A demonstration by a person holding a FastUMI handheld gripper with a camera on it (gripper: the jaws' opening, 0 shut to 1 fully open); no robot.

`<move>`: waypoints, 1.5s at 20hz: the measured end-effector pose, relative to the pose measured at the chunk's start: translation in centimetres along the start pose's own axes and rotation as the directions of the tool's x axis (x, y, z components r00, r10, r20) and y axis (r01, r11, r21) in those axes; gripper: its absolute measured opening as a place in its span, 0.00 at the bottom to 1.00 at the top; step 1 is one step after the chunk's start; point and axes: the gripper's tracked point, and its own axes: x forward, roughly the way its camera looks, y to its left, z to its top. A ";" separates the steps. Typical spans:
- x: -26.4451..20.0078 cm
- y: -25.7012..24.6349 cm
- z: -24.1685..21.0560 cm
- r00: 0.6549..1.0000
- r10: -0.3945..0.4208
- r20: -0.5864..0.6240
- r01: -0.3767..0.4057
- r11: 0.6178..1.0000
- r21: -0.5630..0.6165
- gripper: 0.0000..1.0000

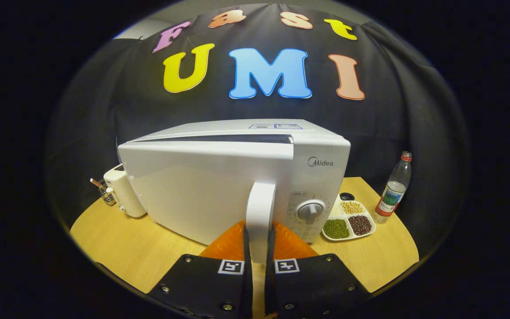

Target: Open the microwave, put the food inside, and close the microwave door.

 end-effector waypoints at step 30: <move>-15.8 20.7 -7.5 0.990 0.136 -0.046 -0.134 0.990 0.046 0.27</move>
